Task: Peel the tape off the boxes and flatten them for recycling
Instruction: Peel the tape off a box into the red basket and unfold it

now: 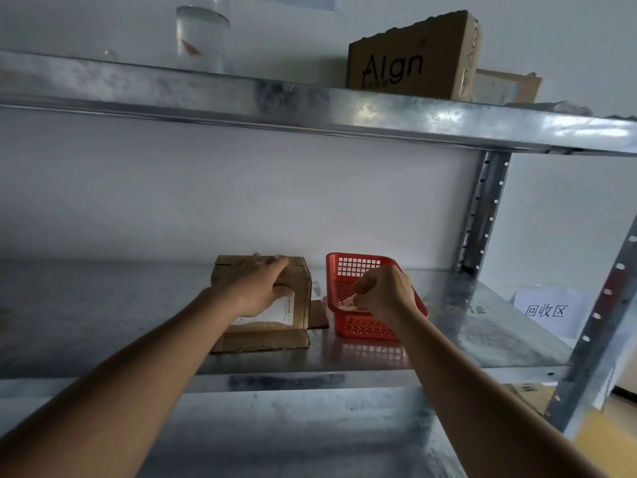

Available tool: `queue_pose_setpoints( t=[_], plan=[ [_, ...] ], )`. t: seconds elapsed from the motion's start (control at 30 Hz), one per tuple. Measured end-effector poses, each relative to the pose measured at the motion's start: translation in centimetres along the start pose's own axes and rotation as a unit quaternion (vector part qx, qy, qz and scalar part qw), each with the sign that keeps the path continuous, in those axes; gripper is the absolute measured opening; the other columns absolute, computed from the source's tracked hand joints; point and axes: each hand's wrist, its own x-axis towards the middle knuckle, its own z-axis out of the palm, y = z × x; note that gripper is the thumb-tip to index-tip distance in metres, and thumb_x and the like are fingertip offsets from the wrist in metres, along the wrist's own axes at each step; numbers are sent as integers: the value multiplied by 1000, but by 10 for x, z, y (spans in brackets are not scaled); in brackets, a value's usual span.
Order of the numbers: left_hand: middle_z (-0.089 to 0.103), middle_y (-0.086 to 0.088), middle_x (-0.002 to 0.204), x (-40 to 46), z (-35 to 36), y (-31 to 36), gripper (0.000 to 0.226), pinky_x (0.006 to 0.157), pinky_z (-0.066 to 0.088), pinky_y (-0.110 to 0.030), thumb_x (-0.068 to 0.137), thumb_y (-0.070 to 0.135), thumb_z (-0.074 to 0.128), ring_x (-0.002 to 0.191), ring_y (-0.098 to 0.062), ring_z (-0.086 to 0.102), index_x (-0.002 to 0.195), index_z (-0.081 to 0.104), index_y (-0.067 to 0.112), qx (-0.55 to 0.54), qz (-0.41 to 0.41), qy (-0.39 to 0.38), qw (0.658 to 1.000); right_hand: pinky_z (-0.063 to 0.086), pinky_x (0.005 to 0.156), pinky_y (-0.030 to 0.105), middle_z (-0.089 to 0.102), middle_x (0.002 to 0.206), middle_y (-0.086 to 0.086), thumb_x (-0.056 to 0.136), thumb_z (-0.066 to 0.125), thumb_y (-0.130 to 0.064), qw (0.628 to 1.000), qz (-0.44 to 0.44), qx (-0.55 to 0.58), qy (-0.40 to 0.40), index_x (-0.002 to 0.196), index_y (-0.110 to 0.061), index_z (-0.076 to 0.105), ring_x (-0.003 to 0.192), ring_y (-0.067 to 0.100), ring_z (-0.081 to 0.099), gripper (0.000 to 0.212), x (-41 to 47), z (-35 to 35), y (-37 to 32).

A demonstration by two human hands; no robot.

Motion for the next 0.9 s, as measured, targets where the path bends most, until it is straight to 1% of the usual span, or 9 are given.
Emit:
queue_pose_setpoints(
  t=[0.1,0.2,0.3,0.47,0.57,0.67,0.8,0.87,0.9],
  plan=[
    [56,-6,134,-1,0,0,50,99,50,-49,100,56,55,119,-28,53,139,41,29,-1,1,0,1000,57,58,21,70,76,-15,90,77,-18,1000,-21,-9,-10,91,-23,82,66,8,67,7,1,5,-1],
    [56,-6,135,0,1,-2,51,99,49,-47,100,57,54,120,-28,53,140,41,28,4,5,4,1000,44,44,14,75,81,-8,98,66,-18,999,-39,-19,5,91,-21,80,55,5,64,16,1,11,-2],
    [55,-8,136,2,1,-3,53,100,49,-48,100,57,54,121,-30,52,142,40,27,1,3,-1,1000,39,50,10,77,92,-6,91,78,-18,998,-45,-5,39,97,-20,81,62,-1,62,7,1,13,-1],
    [55,-8,132,4,3,-6,50,97,51,-48,100,58,53,117,-29,53,138,41,29,-2,4,-4,1000,37,56,15,61,73,-23,69,96,-26,997,3,52,52,81,-28,78,68,-1,57,22,1,13,0],
    [56,-6,131,6,4,-7,49,94,51,-45,99,59,53,115,-28,54,137,40,30,6,9,2,1000,35,57,11,62,77,-25,76,91,-23,994,13,80,67,87,-30,78,69,-5,55,18,4,15,1],
    [56,-5,132,6,4,-8,50,94,50,-45,99,60,53,116,-27,53,137,41,29,10,14,7,1000,37,54,7,71,84,-17,86,83,-24,990,-2,110,89,97,-26,80,66,-6,61,11,5,18,-1],
    [57,-5,134,5,4,-9,54,97,51,-46,98,60,56,117,-27,56,140,42,29,-8,17,11,1000,40,46,5,78,95,-5,97,70,-23,989,-53,115,71,109,-18,80,57,-4,63,16,5,23,-13],
    [60,-1,134,4,2,-9,55,88,50,-38,97,62,56,115,-24,59,141,43,31,13,25,30,999,47,53,8,77,98,-5,99,68,-23,988,-91,105,73,111,-17,79,65,-5,64,17,3,24,-23],
    [62,2,133,3,1,-10,56,81,46,-34,96,64,56,112,-22,61,141,44,32,33,29,44,998,55,60,14,77,96,-6,100,67,-22,985,-111,105,75,110,-17,79,69,-4,64,17,2,24,-28]
  ],
)
